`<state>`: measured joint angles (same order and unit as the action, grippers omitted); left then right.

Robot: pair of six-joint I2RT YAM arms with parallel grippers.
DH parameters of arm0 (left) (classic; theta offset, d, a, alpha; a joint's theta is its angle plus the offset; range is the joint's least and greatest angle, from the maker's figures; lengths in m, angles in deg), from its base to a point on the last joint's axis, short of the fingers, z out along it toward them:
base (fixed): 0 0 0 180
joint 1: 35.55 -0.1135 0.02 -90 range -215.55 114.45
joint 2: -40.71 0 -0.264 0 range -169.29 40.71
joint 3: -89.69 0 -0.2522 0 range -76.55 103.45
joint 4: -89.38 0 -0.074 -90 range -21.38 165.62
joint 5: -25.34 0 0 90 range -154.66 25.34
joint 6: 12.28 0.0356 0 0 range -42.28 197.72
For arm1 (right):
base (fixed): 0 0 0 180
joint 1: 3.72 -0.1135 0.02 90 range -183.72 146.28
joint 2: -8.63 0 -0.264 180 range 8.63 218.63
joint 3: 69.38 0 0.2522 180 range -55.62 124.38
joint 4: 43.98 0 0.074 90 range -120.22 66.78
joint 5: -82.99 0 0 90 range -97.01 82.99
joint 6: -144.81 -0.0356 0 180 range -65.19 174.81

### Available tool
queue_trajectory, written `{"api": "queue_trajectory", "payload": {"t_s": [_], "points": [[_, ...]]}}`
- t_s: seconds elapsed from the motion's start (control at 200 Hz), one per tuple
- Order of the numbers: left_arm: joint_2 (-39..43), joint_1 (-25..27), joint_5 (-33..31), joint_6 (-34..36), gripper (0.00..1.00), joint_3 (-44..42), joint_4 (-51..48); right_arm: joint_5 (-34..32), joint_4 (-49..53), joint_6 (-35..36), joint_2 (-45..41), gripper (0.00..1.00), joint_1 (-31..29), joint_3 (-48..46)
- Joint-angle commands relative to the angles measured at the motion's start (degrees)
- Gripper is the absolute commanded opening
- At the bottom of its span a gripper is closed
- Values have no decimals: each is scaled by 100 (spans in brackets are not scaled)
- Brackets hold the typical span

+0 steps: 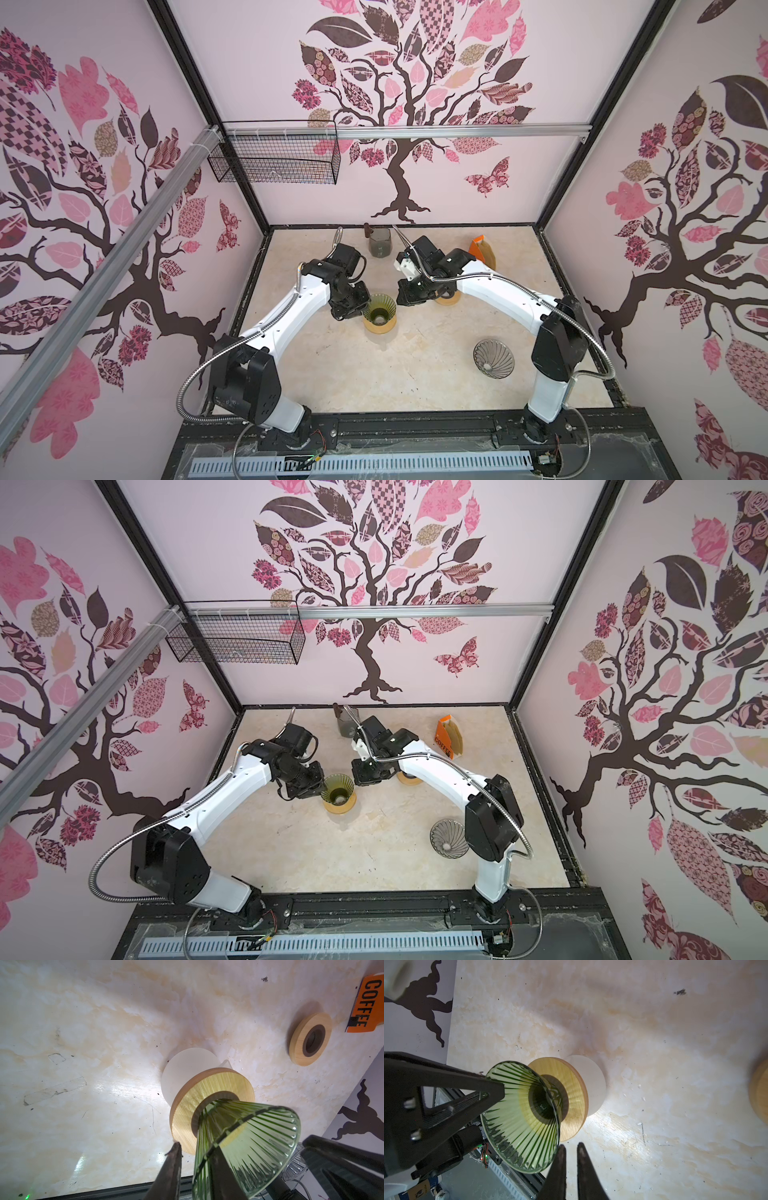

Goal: Place the coffee filter in the dripper

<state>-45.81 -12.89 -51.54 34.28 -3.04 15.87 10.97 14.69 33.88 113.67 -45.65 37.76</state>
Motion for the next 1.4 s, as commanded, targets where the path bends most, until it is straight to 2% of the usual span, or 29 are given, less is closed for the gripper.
{"api": "queue_trajectory", "payload": {"t_s": [0.0, 0.12, 0.295, 0.425, 0.59, 0.635, 0.855, 0.98, 1.075, 1.235, 1.305, 1.395], "points": [[205, -50, -38, 59, 28, 244, -73, -123, 174, 89, 22, 16, 6, 333], [292, -73, -51, 115, 33, 336, -170, -219, 245, 104, -157, 18, 16, 382], [597, -120, -350, 248, 48, 510, -485, -379, 373, 115, -516, 20, 45, 349], [952, -205, -215, 353, 70, 653, -619, -483, 474, 96, -918, 24, 57, 239], [1348, -276, -363, 505, 85, 930, -890, -505, 471, -13, -1571, 30, 60, -240], [1422, -319, -285, 503, 98, 982, -933, -535, 473, -53, -1755, 31, 65, -351], [1667, -497, -19, 635, 98, 1342, -1137, -785, 697, -226, -2487, 43, 242, -536], [1720, -565, 238, 998, 98, 1488, -1197, -941, 827, -280, -2598, 49, 385, -456], [1786, -560, 342, 1310, 98, 1447, -1210, -918, 711, -340, -2575, 55, 728, -469], [1910, -560, 609, 1677, 98, 1099, -972, -1111, 14, -496, -2202, 75, 1521, -532], [1817, -560, 600, 1717, 98, 1223, -1113, -939, -147, -575, -1943, 81, 1941, -445], [2064, -534, 1065, 1675, 98, 835, -578, -1224, -346, -387, -1590, 94, 2280, -317]]}}
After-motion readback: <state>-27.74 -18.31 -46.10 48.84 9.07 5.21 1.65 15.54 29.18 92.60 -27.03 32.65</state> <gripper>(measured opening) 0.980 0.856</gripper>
